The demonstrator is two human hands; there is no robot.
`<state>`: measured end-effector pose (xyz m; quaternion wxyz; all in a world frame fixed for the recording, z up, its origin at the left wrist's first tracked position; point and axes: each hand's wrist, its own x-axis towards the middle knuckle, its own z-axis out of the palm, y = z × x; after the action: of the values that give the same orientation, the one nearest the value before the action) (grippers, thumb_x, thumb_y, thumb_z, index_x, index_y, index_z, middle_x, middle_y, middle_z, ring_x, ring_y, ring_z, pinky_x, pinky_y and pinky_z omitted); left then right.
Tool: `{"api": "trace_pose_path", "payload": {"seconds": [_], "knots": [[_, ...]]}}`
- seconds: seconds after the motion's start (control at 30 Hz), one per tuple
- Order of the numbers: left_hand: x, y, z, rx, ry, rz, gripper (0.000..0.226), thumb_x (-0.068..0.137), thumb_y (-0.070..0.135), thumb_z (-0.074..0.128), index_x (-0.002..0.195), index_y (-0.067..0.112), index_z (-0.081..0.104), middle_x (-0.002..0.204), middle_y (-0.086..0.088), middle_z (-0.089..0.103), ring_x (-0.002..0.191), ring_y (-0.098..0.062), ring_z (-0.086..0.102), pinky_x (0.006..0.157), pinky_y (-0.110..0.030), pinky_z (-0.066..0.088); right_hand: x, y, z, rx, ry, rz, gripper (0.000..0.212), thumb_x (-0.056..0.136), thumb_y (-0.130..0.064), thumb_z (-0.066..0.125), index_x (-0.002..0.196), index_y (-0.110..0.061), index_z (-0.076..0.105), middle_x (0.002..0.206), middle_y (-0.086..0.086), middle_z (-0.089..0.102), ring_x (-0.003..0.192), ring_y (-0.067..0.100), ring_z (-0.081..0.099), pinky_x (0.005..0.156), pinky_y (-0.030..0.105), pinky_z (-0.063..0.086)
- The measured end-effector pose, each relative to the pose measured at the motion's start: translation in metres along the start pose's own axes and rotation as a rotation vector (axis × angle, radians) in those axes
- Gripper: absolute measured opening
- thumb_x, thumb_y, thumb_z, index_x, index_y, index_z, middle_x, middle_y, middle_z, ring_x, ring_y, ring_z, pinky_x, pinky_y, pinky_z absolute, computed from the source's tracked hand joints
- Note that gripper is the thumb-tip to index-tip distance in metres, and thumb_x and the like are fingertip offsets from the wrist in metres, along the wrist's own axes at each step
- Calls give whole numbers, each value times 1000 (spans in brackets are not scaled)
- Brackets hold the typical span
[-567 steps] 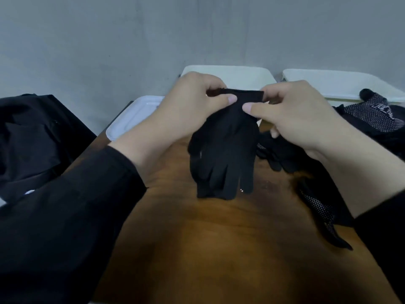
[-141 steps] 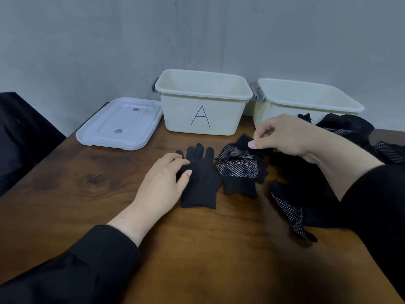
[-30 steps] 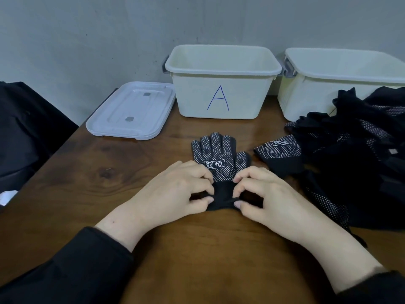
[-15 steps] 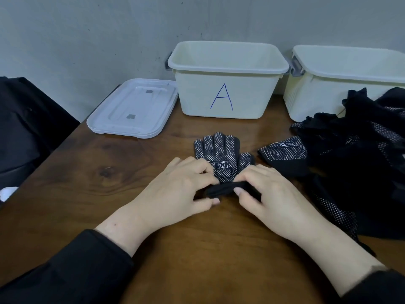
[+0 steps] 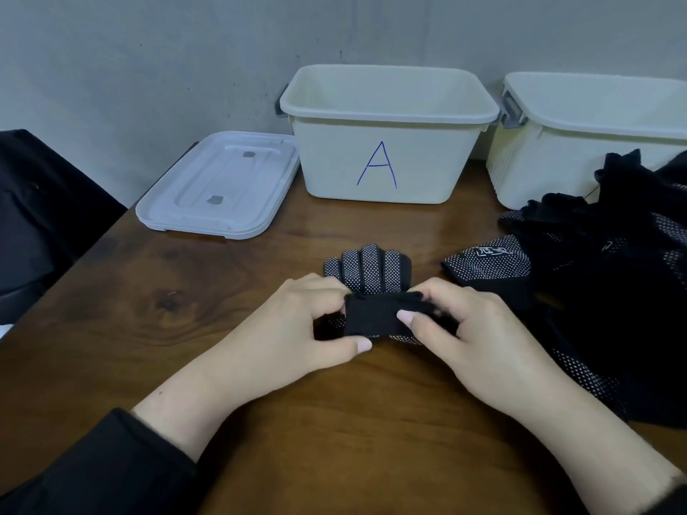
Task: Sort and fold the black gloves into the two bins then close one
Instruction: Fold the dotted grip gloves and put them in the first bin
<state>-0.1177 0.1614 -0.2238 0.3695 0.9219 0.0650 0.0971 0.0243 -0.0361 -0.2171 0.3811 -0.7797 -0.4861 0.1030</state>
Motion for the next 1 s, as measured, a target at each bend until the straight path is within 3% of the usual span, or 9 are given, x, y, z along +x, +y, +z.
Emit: {"api": "trace_pose_path", "payload": {"seconds": [0.1,0.23,0.37,0.5,0.63,0.73,0.83,0.9,1.0], "knots": [[7,3,-2,-154,64,-135,37,87,52,63,80,16,60,80,1,65,78,-18,60,79,-35,48,16,-2,-1,98,51,52,13,94,-44,62,93,-31,65,78,-5,71,73,21,68,72,44,55],[29,6,-7,-267,217,-302,27,92,33,70,72,16,62,71,-1,66,62,-4,52,65,-14,41,46,2,3,83,188,156,10,93,-41,68,87,-33,67,72,-20,66,71,1,62,68,25,47],[51,-4,-5,-188,274,-387,22,89,37,73,74,22,68,71,10,69,62,-4,60,62,-18,46,69,8,10,-53,240,242,13,93,-40,69,89,-27,69,79,-12,67,75,5,61,62,22,41],[59,-11,2,205,344,-324,20,87,37,74,89,26,57,80,9,55,73,-8,54,60,-22,36,75,14,21,-311,296,180,36,90,-40,72,120,-21,65,97,-9,55,92,13,54,76,26,42],[53,-15,-1,283,403,-10,20,94,29,64,113,24,65,109,8,58,97,-9,54,85,-29,46,69,13,14,-322,380,-158,19,100,-23,60,110,-12,71,113,-2,65,103,21,60,90,42,50],[48,-19,-5,390,97,90,56,99,50,39,145,23,54,152,5,47,141,-12,40,115,-39,34,57,15,13,-352,29,-197,43,105,-38,39,135,-19,64,144,-7,58,132,8,52,115,43,38],[44,-21,-5,504,-249,-39,67,100,61,20,161,32,16,166,20,1,152,4,-6,127,-36,4,46,20,13,-465,-353,-58,68,98,-59,21,160,-31,20,165,-23,5,148,-15,-4,128,35,0],[43,-20,-9,528,-296,-89,64,102,58,23,160,36,7,163,27,-9,149,7,-13,127,-34,-4,46,21,8,-489,-404,-48,78,92,-67,24,161,-34,10,164,-26,-7,144,-18,-17,127,32,-8],[43,-19,-15,513,-326,-103,70,99,64,28,160,39,6,161,31,-11,148,9,-16,126,-33,-7,49,22,6,-437,-378,-49,79,91,-68,36,160,-35,17,164,-27,-1,144,-19,-12,127,30,-6]]}}
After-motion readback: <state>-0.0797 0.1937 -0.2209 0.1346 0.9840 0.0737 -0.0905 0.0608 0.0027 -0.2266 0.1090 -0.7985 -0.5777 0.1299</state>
